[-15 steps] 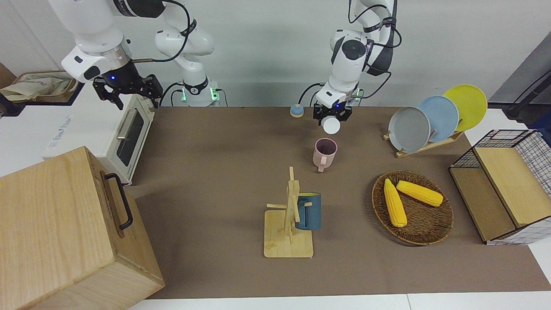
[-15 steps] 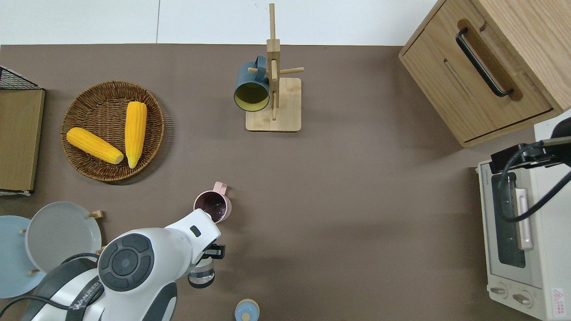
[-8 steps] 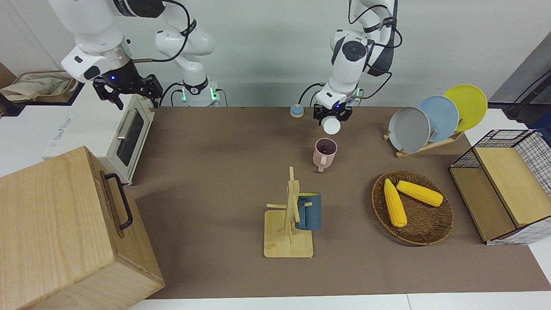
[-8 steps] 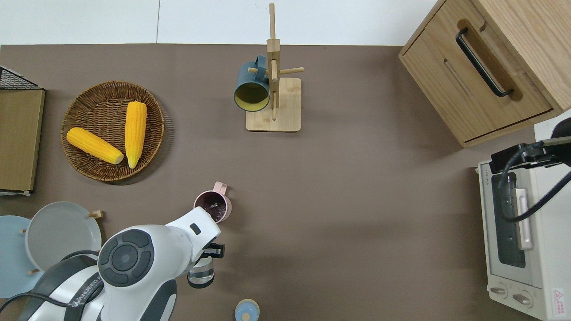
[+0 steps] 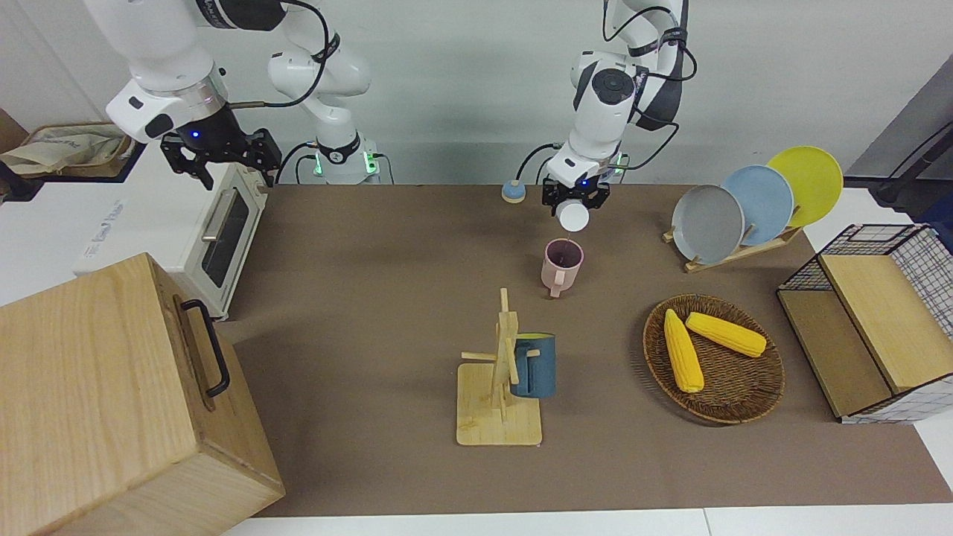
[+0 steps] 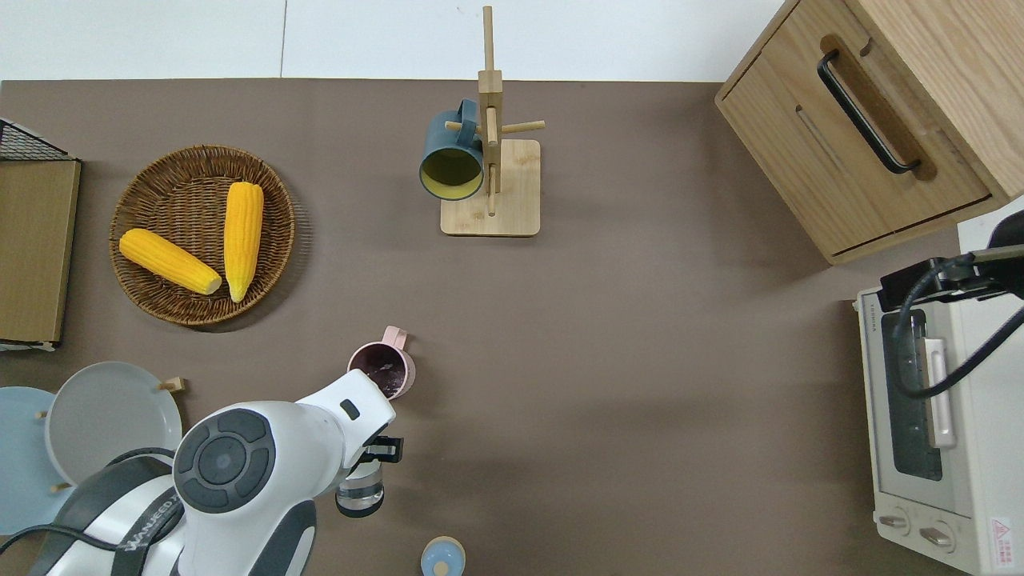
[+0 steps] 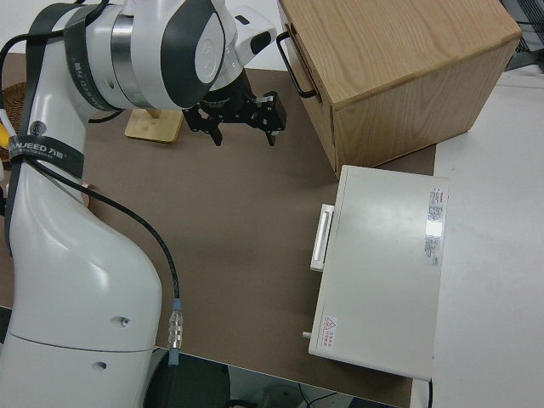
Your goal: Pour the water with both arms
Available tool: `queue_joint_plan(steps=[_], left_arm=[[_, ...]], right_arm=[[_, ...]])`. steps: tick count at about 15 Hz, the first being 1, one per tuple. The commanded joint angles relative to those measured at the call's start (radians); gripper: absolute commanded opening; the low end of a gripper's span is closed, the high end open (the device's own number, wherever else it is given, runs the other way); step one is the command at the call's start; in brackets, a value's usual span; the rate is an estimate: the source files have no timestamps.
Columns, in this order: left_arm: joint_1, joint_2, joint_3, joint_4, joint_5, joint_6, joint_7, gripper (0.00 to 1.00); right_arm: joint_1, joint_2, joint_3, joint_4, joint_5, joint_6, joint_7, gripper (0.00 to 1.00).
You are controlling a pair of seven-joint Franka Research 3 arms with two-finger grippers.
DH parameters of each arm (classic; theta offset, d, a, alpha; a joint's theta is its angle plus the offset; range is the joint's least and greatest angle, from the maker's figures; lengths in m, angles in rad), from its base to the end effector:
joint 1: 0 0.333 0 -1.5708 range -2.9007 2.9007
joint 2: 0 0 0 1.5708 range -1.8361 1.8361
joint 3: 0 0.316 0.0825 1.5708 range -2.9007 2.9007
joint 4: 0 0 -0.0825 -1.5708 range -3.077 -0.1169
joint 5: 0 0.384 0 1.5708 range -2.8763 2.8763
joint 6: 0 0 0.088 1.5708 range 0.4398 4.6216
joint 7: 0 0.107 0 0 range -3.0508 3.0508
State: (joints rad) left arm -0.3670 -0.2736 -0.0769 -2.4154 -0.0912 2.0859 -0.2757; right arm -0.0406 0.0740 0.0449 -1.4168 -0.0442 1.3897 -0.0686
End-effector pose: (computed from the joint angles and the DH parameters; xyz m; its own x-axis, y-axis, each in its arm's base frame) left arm 0.3987 -0.1950 0.4094 0.9905 -0.1184 -0.0705 -0.1159 -0.9925 0.0382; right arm 0.5586 -0.0040 0.6398 0.9925 0.0650 -0.1033 0.0688 -0.9971 0.0337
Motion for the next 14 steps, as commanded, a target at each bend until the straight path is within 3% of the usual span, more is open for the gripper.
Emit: queue_joint_plan(steps=[1, 14], left_arm=[[-0.009, 0.004, 0.011, 0.042, 0.007, -0.035, -0.008, 0.0], [-0.006, 0.079, 0.013, 0.16, 0.007, -0.176, -0.016, 0.0]], right_arm=[[-0.008, -0.019, 0.006, -0.019, 0.003, 0.003, -0.023, 0.992], [-0.008, -0.019, 0.004, -0.019, 0.003, 0.003, -0.023, 0.992]])
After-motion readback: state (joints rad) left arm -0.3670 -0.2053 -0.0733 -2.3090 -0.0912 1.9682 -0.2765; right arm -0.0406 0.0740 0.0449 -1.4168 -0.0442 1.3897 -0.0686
